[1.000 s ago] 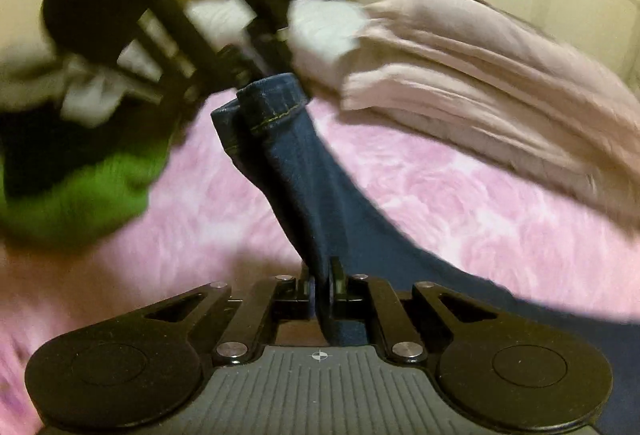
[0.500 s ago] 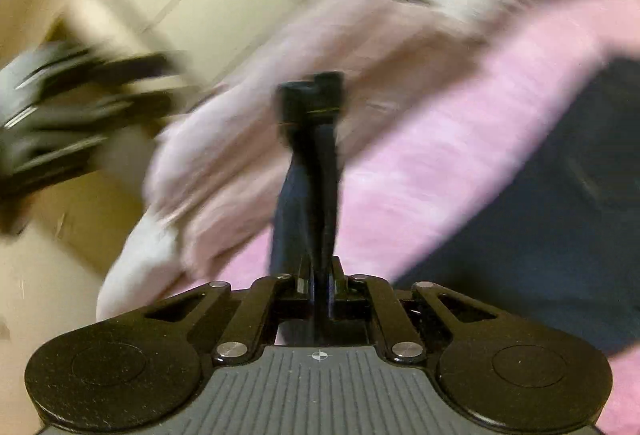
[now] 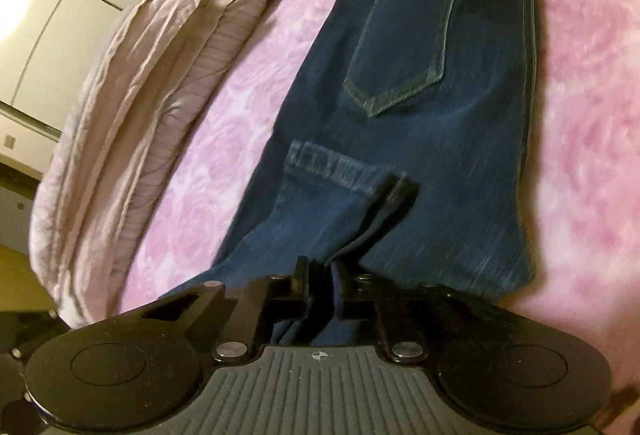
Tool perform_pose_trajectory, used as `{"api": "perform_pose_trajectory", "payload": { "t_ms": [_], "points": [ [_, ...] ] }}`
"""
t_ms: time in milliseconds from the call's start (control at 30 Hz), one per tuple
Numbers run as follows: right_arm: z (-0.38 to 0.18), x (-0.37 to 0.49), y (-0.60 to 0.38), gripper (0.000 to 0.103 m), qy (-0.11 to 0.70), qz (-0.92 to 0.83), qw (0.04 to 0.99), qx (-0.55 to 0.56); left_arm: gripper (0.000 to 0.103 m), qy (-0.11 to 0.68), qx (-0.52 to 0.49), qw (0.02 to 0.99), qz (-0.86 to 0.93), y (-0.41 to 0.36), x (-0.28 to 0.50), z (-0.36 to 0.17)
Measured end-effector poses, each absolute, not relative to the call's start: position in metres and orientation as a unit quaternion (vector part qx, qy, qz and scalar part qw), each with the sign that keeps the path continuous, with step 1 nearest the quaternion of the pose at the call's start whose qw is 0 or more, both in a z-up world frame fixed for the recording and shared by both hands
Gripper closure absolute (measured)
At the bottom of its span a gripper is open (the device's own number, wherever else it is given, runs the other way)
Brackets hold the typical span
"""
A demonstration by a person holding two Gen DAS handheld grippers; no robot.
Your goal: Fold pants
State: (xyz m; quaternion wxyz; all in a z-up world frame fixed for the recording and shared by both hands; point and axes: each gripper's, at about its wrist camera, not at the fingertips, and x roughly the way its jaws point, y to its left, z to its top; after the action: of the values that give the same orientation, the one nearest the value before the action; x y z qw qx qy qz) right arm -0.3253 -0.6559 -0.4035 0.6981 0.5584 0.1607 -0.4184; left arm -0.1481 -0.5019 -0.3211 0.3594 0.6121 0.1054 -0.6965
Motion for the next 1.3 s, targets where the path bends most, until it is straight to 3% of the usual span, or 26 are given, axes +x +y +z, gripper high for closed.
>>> {"api": "perform_pose_trajectory", "payload": {
  "t_ms": [300,433,467,667,767,967,1000,1033,1067,1300],
  "points": [
    [-0.387,-0.323,-0.613,0.092,0.197,-0.464,0.706,0.497,0.076,0.144,0.596,0.337,-0.714,-0.517,-0.127,-0.387],
    [-0.370,-0.318,-0.575,0.063,0.185,-0.481,0.709,0.482,0.076,0.149,0.583,0.340,-0.723,-0.502,-0.116,-0.384],
    [-0.365,-0.316,-0.570,0.061,0.179,-0.484,0.713,0.475,0.075,0.150,0.575,0.342,-0.728,-0.499,-0.113,-0.378],
    [-0.368,-0.311,-0.594,0.058,0.164,-0.507,0.711,0.459,0.076,0.168,0.511,0.385,-0.750,-0.503,-0.102,-0.354],
    [-0.388,-0.309,-0.626,0.057,0.170,-0.514,0.703,0.461,0.075,0.180,0.526,0.368,-0.745,-0.504,-0.109,-0.373],
    [-0.410,-0.309,-0.656,0.059,0.172,-0.529,0.664,0.501,0.075,0.173,0.534,0.378,-0.736,-0.498,-0.116,-0.388],
    [-0.409,-0.310,-0.656,0.068,0.165,-0.528,0.662,0.506,0.075,0.173,0.530,0.381,-0.738,-0.497,-0.116,-0.383],
    [-0.407,-0.312,-0.656,0.091,0.157,-0.531,0.659,0.509,0.075,0.174,0.528,0.379,-0.740,-0.495,-0.117,-0.379],
    [-0.400,-0.312,-0.656,0.095,0.154,-0.534,0.660,0.506,0.075,0.173,0.527,0.377,-0.742,-0.492,-0.118,-0.376],
    [-0.313,-0.289,-0.665,0.098,0.092,-0.455,0.775,0.429,0.075,0.130,0.514,0.390,-0.753,-0.469,-0.124,-0.350]
  ]
}}
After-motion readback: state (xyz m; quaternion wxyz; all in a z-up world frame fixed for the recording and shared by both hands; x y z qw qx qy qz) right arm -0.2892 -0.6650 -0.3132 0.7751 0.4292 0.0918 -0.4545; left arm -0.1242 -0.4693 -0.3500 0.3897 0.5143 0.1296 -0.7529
